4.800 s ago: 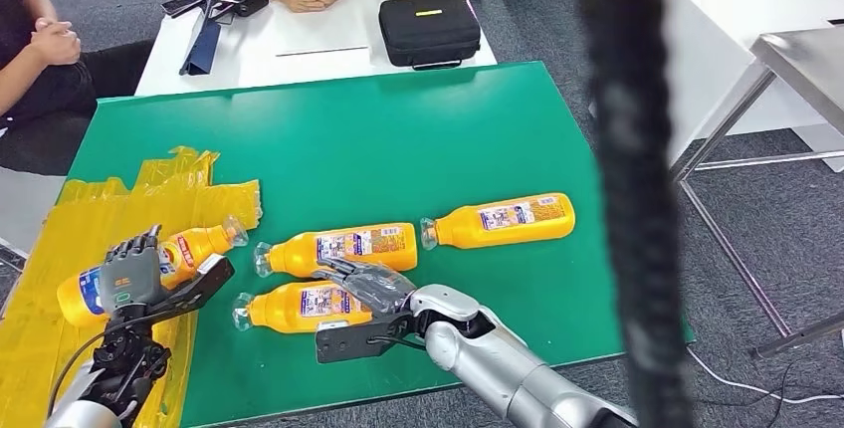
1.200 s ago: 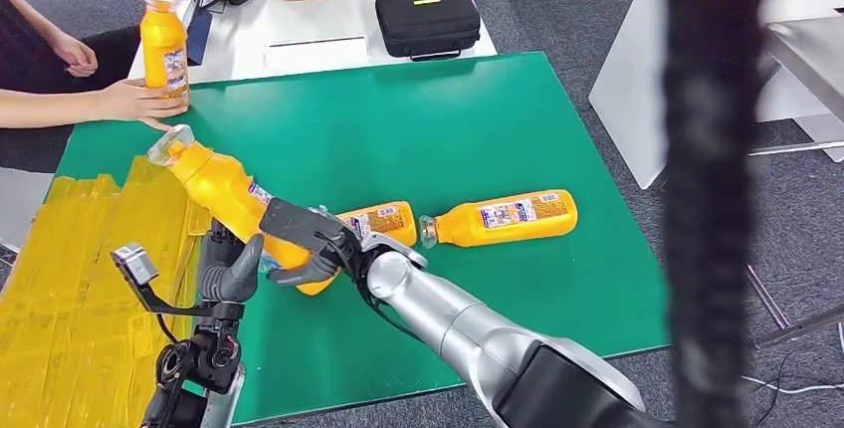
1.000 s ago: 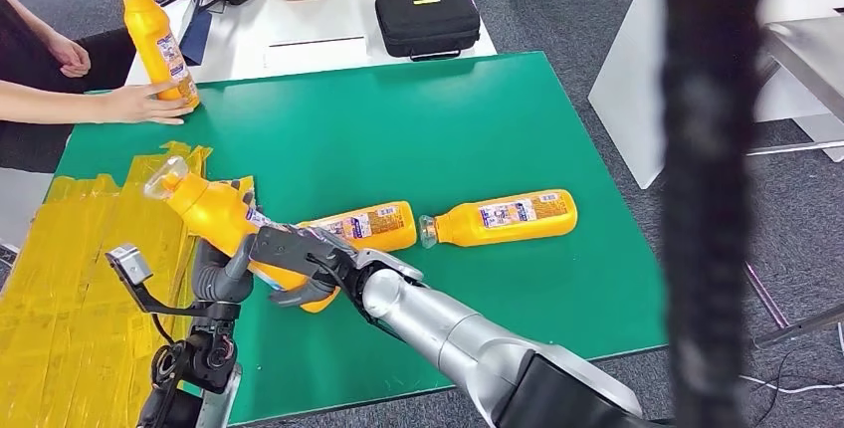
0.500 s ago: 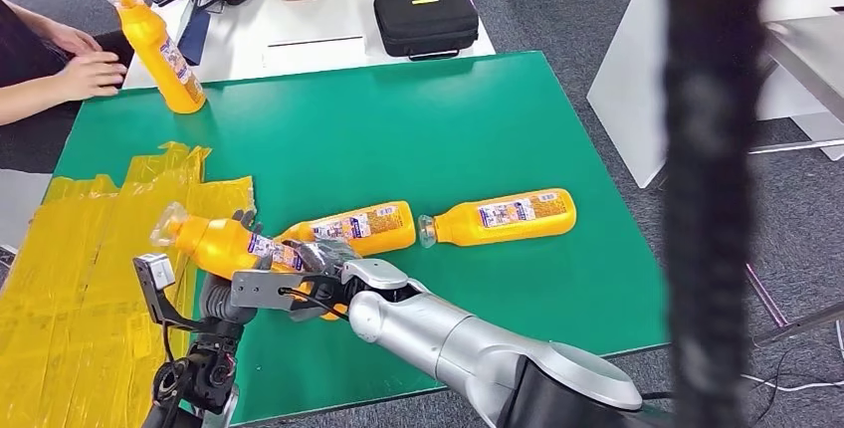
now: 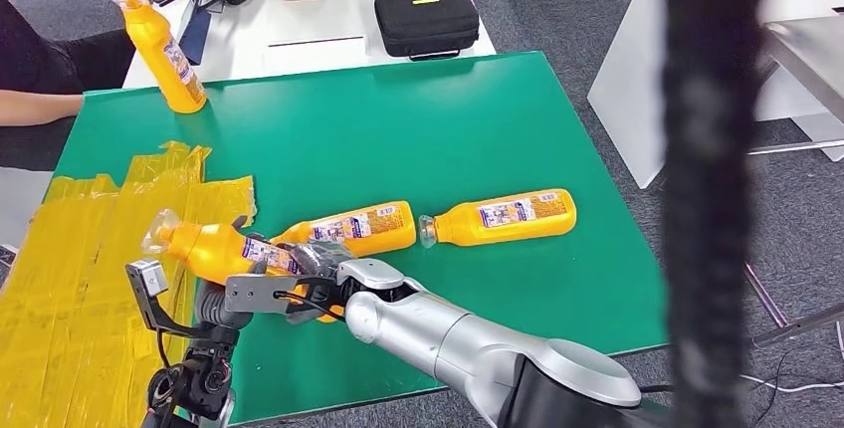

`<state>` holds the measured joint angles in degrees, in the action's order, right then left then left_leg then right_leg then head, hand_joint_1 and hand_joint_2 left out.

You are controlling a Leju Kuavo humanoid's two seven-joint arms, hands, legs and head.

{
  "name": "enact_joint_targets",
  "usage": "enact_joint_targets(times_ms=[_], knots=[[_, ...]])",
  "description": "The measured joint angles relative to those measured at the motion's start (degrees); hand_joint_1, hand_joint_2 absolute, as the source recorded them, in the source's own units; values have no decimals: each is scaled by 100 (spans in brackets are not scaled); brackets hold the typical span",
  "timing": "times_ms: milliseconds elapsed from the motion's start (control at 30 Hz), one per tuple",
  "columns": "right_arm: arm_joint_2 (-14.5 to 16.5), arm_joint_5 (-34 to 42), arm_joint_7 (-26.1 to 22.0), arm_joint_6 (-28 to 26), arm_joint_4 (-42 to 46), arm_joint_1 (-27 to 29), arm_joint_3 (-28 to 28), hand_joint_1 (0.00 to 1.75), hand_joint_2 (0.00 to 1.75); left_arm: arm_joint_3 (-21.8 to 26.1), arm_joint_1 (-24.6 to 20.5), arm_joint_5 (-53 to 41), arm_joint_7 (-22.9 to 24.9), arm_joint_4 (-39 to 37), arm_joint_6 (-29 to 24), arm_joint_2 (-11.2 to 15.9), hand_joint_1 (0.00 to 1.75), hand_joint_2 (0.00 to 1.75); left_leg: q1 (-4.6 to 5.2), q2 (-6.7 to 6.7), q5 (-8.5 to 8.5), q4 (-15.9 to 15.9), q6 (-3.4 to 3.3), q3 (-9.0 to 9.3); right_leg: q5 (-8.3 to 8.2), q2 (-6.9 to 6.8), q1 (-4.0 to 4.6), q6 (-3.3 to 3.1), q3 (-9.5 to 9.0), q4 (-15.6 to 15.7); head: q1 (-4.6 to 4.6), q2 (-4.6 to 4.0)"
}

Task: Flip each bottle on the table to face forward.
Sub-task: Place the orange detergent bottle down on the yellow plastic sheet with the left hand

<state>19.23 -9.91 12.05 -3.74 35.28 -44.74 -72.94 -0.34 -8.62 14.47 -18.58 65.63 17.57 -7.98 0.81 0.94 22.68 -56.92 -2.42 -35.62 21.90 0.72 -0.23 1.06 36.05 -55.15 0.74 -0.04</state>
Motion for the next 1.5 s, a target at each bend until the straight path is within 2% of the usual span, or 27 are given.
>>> enact_joint_targets(times_ms=[67, 100, 133, 267, 367, 467, 600, 667, 733, 800, 833, 900, 967, 1033, 1133, 1267, 1400, 1500], knots=[[0, 24, -14, 0, 0, -2, -22, 30, 87, 12, 23, 22, -25, 23, 15, 0, 175, 175, 0, 0, 0, 0, 0, 0, 0, 0, 0, 0, 0, 0, 0, 0], [0, 30, -35, -3, 0, -3, -38, 0, 44, 22, 32, 44, -49, 37, 32, 0, 175, 175, 0, 0, 0, 0, 0, 0, 0, 0, 0, 0, 0, 0, 0, 0], [0, 36, -69, -7, 0, -3, -51, 0, 0, 31, 37, 68, -75, 53, 55, 0, 175, 175, 0, 0, 0, 0, 0, 0, 0, 0, 0, 0, 0, 0, 0, 0], [1, 207, -503, -109, -5, 2, -54, 0, 0, 59, 44, 171, -247, 255, 65, -10, 175, 175, 0, 1, 0, 0, 0, -2, 0, -1, 0, 0, 0, 0, -1, 0], [-4, 280, -1269, -443, -50, -19, 182, 0, 0, 191, 74, -116, -560, 637, -530, -10, 175, 175, -1, -1, 0, 0, 0, -2, -1, 0, 0, 0, 0, -1, -2, 0], [-89, 81, -2110, -653, -8, -29, 894, 0, 0, 470, 144, -841, -850, 1180, -1533, 4, 175, 175, -2, 1, -1, 0, 0, -1, -1, -1, 1, -1, 1, -1, -1, 0], [-277, -309, -2392, -513, 186, -4, 1929, 0, 0, 814, 212, -1321, -980, 1721, -2066, 50, 175, 175, -2, 13, -3, 0, -2, -2, -1, -8, 2, -2, -2, -1, -1, 0], [-346, -345, -2549, -474, 317, 45, 2311, 0, 0, 886, 233, -1930, -1233, 1896, -2778, 60, 175, 175, -1, 8, -4, 0, -2, -2, -2, -7, 1, -1, 0, -1, -1, 0], [-486, -285, -2715, -350, 537, 89, 2732, 0, 0, 941, 232, -2927, -1500, 2072, -3977, 80, 175, 175, 0, 11, -4, -1, -3, -2, -3, -7, 0, -2, 0, -1, -1, 0], [-681, -232, -2789, -159, 811, 130, 3172, 0, 0, 1030, 195, -4273, -1609, 2189, -5082, 118, 175, 175, 2, 22, -4, -2, -4, -3, -3, -12, -1, -2, -2, 1, -1, 0], [-774, -225, -2798, -63, 946, 157, 3382, 0, 0, 1126, 140, -5119, -1591, 2198, -5410, 124, 175, 175, 3, 26, -5, -3, -5, -3, -3, -16, -2, -1, -3, 1, -1, 0], [-911, -228, -2800, 118, 1184, 211, 3751, 0, 0, 1402, -60, -7015, -1383, 2079, -5696, 90, 175, 175, 5, 31, -8, -4, -9, -3, -3, -27, -3, -1, -5, 2, -2, 0], [-975, -251, -2792, 253, 1345, 253, 3985, 0, 0, 1626, -318, -8567, -865, 1734, -5724, 67, 175, 175, 7, 27, -8, -3, -10, -3, -6, -28, -4, 1, -5, 2, -2, 0], [-1024, -283, -2779, 365, 1443, 278, 4133, 0, 0, 1712, -562, -9634, -122, 1221, -5731, 119, 175, 175, 7, 16, -9, -3, -9, -3, -11, -19, -4, 5, -2, 2, -1, 0], [-1085, -302, -2766, 473, 1487, 282, 4231, 0, 0, 1596, -835, -10314, 805, 425, -5739, 332, 175, 175, 5, 0, -10, -4, -8, -1, -15, -7, -3, 7, 2, 2, 0, 0], [-1140, -318, -2743, 556, 1485, 262, 4280, 0, 175, 1285, -1081, -10418, 1371, -434, -5748, 611, 175, 175, 2, -4, -13, -4, -5, -2, -15, -3, -1, 7, 4, 0, -1, 0], [-1149, -396, -2689, 735, 1311, 119, 4241, 0, 175, 760, -1586, -10398, 1926, -1974, -5669, 891, 175, 175, 2, -3, -14, -3, -5, -5, -15, -3, -1, 6, 3, -2, 0, 0], [-1140, -411, -2679, 817, 1111, -1, 4180, 0, 175, 489, -1889, -10326, 2049, -2957, -5408, 1015, 175, 175, 3, -6, -14, -3, -6, -5, -15, 1, -3, 7, 2, -3, -1, 0]])
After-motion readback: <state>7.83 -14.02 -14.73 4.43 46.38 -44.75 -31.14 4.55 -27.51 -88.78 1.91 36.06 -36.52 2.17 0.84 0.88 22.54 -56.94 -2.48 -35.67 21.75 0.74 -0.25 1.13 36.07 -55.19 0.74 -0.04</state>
